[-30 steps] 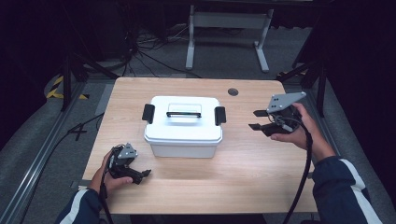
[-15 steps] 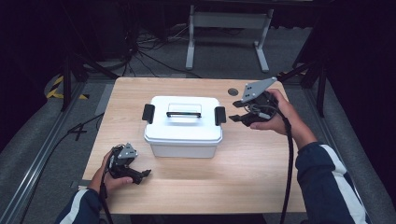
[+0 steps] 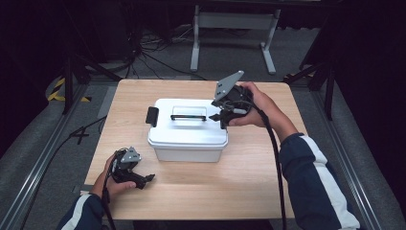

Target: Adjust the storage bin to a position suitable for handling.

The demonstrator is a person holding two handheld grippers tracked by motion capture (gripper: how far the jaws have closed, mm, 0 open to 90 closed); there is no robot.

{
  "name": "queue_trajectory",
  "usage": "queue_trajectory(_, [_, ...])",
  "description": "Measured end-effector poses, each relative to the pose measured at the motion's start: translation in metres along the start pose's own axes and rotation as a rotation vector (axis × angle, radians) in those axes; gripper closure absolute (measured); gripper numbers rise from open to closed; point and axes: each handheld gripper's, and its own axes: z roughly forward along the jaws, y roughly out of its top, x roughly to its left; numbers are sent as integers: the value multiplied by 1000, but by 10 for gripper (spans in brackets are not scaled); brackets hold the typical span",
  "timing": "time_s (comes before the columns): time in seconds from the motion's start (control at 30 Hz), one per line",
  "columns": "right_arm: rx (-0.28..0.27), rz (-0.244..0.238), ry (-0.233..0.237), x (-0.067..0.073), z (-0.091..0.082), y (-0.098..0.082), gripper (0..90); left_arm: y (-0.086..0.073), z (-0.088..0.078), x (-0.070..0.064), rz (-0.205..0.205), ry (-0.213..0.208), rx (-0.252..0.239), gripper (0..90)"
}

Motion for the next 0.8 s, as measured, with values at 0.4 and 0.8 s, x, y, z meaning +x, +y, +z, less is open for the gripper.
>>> queue_trajectory(0.4, [106,-41,58,-4,47,20,619,0,0,1,4,-3,4,2])
queue_trajectory(0.8, [147,-121,45,7,59,28,831,0,0,0,-2,2,0,5])
